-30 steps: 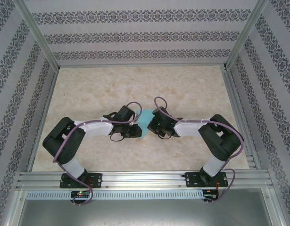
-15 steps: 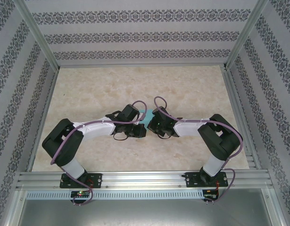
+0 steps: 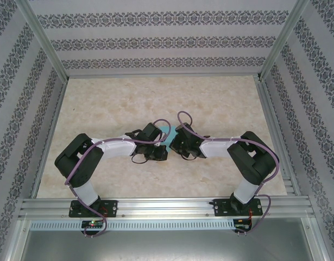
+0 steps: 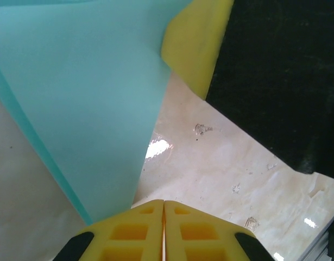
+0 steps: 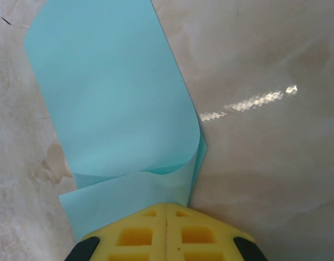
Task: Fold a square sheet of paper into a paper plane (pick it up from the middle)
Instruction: Third fold the triangle at the center of the table.
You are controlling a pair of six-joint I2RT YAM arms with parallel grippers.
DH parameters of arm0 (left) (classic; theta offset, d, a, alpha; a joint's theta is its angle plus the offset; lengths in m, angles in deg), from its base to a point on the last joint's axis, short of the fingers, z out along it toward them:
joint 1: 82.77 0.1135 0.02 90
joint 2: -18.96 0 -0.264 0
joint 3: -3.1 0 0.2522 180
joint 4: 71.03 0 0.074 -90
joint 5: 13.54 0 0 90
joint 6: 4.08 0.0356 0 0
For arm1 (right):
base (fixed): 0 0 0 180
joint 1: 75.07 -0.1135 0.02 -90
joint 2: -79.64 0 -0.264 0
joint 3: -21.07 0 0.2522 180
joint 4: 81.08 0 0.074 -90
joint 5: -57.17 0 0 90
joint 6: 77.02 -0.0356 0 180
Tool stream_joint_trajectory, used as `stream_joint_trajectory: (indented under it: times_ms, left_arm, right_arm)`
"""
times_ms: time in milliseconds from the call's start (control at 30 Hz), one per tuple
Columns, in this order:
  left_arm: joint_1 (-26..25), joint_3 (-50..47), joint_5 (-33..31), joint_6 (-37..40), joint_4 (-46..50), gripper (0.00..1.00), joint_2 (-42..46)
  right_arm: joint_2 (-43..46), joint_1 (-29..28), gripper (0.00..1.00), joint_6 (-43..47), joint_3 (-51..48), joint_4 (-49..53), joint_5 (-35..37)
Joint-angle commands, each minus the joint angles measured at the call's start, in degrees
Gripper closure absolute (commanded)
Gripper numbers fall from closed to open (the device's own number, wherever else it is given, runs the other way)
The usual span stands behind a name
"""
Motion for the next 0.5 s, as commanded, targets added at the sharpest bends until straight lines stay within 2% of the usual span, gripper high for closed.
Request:
stream_joint_trajectory:
  times_ms: [0, 133, 467]
  left_arm:
    - [-0.4, 1.7, -2.1, 0.8, 0.7, 0.91, 1.2]
    - [-0.1, 1.4, -4.9, 0.6, 0.8, 0.91, 3.0]
    - [0.4, 1.1, -3.5, -0.1, 0.8, 0.92, -0.3]
  right_arm:
    - [-3.6, 0.6, 1.0, -0.2, -1.3, 5.1, 0.7]
    - [-3.6, 0.6, 1.0, -0.2, -1.6, 5.0, 0.7]
    - [-3.7, 0.6, 1.0, -0.2, -1.7, 5.0, 0.3]
